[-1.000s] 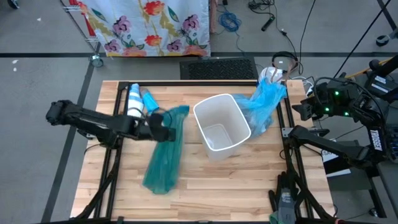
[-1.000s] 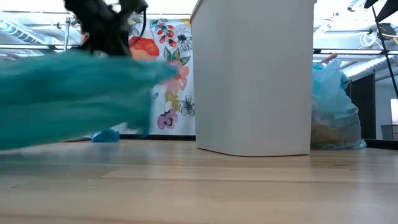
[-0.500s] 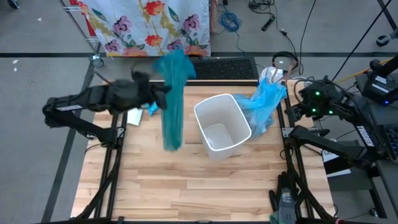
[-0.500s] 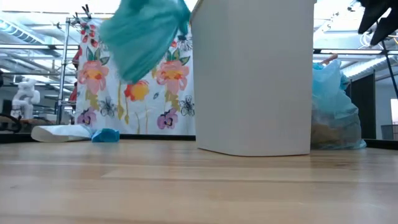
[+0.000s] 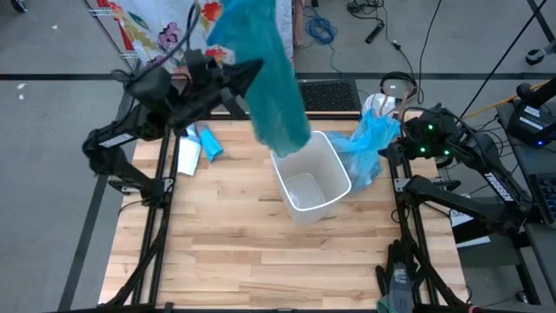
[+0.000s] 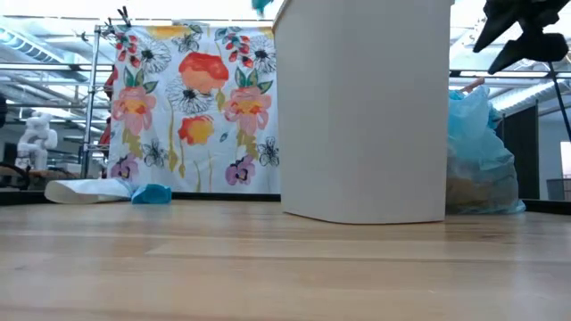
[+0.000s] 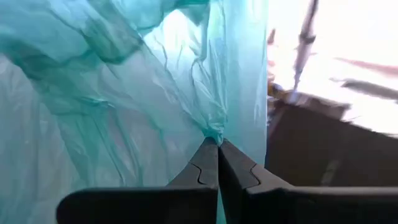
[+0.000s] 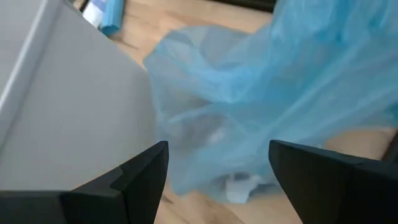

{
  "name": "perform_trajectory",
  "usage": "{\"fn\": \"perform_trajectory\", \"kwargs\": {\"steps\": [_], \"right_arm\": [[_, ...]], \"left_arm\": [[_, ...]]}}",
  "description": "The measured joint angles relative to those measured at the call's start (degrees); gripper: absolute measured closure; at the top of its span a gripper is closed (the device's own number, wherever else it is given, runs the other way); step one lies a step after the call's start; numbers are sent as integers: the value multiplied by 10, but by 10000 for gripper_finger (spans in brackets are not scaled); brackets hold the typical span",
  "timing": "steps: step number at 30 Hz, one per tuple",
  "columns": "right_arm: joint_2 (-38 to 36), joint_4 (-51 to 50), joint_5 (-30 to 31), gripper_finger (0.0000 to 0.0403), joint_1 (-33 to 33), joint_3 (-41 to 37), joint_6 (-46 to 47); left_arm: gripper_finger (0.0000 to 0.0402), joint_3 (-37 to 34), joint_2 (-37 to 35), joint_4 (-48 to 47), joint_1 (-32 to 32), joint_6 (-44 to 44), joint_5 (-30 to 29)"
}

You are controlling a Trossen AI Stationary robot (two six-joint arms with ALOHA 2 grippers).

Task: Place trash/remove bag and relplace
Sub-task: Put the blue trash bag into the trash bin

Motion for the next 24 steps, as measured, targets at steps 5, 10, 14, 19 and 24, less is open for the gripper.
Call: {"fn": "perform_trajectory", "kwargs": {"steps": [5, 10, 14, 19, 24], "right_arm": [[0, 24, 0, 133, 0, 0, 8], [0, 28, 0, 133, 0, 0, 11], [0, 28, 0, 133, 0, 0, 11], [0, 27, 0, 133, 0, 0, 13], [0, 27, 0, 133, 0, 0, 13]], "left_arm": [[401, 124, 82, 4, 0, 29, 74], [401, 194, 155, -4, 0, 27, 131], [401, 204, 184, 2, -6, 28, 134], [402, 205, 216, 0, -9, 28, 150], [402, 204, 233, -46, -9, 94, 156]]}}
